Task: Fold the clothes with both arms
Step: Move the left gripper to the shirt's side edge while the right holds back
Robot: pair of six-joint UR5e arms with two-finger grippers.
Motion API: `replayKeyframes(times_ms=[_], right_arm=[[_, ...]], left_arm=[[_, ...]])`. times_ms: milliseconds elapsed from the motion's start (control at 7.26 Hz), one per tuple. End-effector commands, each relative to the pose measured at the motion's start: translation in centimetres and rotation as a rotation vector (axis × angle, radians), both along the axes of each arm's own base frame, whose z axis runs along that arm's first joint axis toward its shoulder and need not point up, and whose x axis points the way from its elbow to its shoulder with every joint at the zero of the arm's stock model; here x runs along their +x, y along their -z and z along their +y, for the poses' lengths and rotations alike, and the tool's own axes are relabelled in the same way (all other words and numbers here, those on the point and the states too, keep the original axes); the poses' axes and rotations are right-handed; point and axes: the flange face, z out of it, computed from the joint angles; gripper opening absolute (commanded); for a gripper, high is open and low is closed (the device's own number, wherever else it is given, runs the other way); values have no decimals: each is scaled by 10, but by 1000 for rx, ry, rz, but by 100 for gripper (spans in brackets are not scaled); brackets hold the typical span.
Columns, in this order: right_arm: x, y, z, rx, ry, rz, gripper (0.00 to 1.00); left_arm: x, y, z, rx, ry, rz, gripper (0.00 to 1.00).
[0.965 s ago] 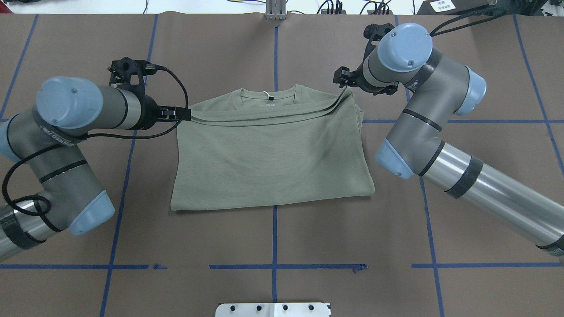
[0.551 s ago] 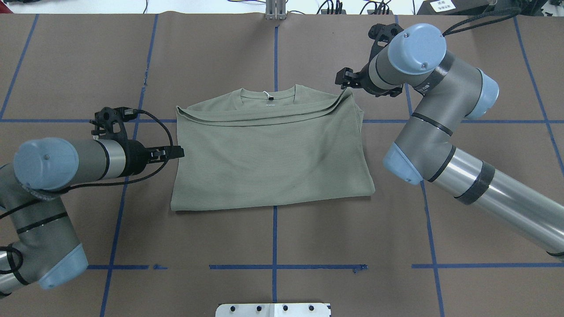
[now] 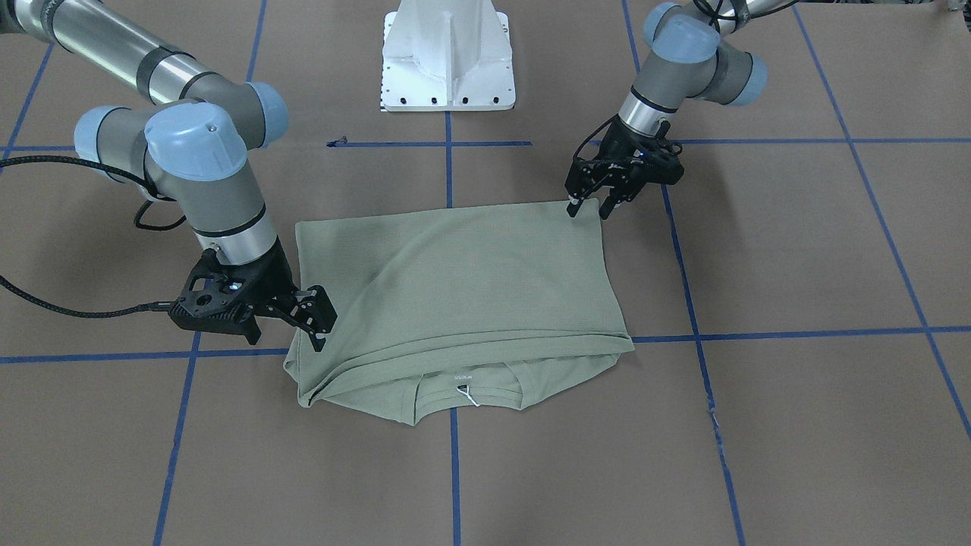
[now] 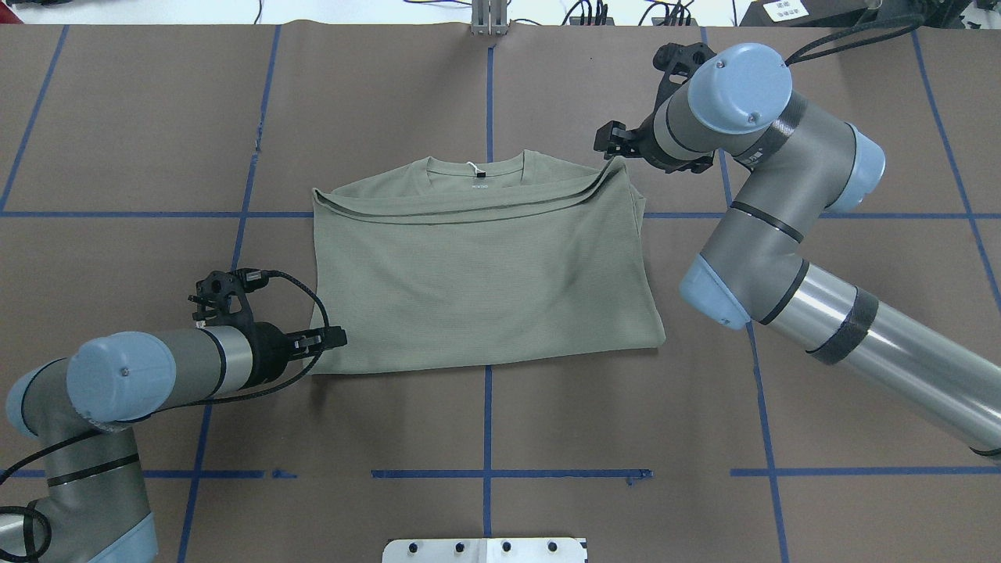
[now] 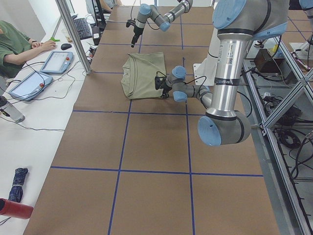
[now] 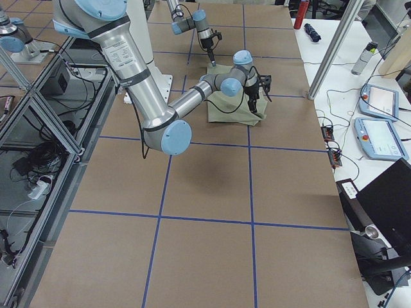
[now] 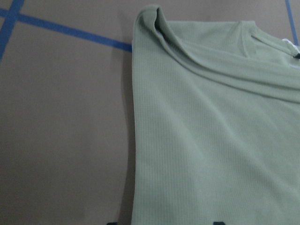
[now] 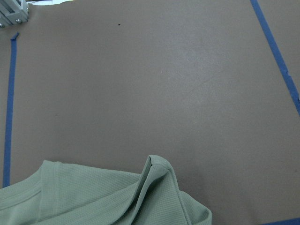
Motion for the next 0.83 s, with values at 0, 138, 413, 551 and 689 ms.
replayKeyframes(times_ms=[0, 138, 413, 551, 689], right_arm=[[0, 0, 0, -1, -1, -1, 100], [0, 0, 0, -1, -1, -1, 100], [0, 0, 0, 0, 0, 0, 100], [0, 0, 0, 0, -2, 0, 100], [0, 0, 0, 0, 0, 0, 100]], left_arm=[[2, -7, 7, -8, -9, -9, 69], [1, -9, 8, -9, -9, -14, 69], [-2, -6, 10, -7, -10, -8, 62], [-1, -8, 12, -8, -13, -12, 41], [3, -8, 18, -7, -28, -13, 24]])
